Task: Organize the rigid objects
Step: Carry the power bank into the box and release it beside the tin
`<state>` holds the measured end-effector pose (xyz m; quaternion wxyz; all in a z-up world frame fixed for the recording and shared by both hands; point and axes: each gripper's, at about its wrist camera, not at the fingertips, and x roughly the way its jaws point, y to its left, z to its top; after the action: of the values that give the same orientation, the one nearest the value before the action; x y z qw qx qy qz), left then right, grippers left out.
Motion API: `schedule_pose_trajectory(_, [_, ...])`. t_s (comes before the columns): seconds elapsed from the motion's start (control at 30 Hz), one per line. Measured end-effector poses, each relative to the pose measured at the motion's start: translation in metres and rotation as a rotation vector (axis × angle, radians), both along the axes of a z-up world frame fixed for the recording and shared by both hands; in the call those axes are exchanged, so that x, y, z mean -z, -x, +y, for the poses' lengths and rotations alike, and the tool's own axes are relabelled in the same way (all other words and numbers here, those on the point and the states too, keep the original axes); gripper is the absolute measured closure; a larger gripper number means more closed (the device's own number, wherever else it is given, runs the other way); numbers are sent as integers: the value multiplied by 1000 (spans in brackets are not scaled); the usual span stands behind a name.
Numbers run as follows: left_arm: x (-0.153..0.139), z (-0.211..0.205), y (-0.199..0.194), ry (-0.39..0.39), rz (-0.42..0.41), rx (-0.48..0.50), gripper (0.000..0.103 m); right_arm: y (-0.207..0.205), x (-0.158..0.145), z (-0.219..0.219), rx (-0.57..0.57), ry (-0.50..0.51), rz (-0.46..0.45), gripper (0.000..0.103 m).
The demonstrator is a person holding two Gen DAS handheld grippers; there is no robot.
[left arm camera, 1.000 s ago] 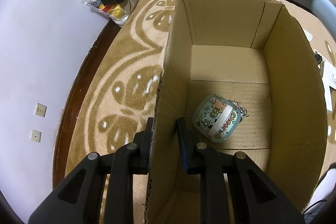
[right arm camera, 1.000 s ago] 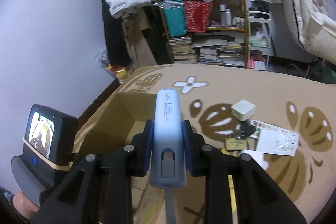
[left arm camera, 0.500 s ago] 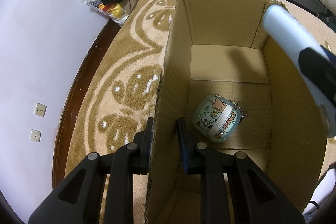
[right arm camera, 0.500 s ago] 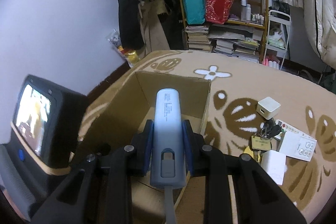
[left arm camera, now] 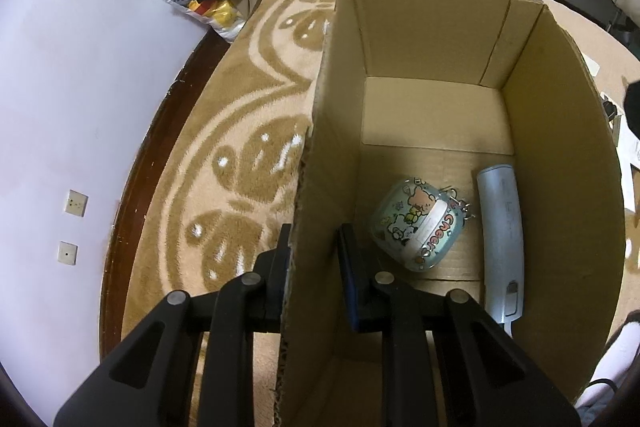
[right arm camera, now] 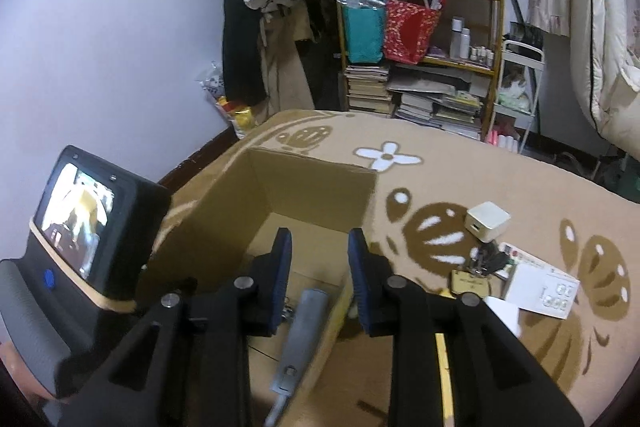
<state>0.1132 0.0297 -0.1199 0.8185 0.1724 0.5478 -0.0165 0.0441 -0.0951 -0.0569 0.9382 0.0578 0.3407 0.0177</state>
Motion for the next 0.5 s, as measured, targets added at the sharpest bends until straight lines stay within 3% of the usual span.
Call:
schedule_pose_trajectory(0.17, [1, -2, 1, -6, -3, 5, 83, 4, 1, -20, 57, 10, 3, 45])
schedule_pose_trajectory(0.27, [1, -2, 1, -5, -3, 5, 83, 6, 4, -33, 99, 6, 18, 26])
schedule_pose_trajectory(0.33, [2, -2, 1, -7, -3, 6, 83, 7, 7, -44, 142, 5, 35, 8])
schedule_pose_trajectory(0.4, [2, -2, 1, -8, -3, 7, 83, 7, 10, -53, 172, 13, 47, 0])
schedule_pose_trajectory(0.5, [2, -1, 1, -7, -3, 5, 82, 8, 19, -67, 202, 4, 69, 0])
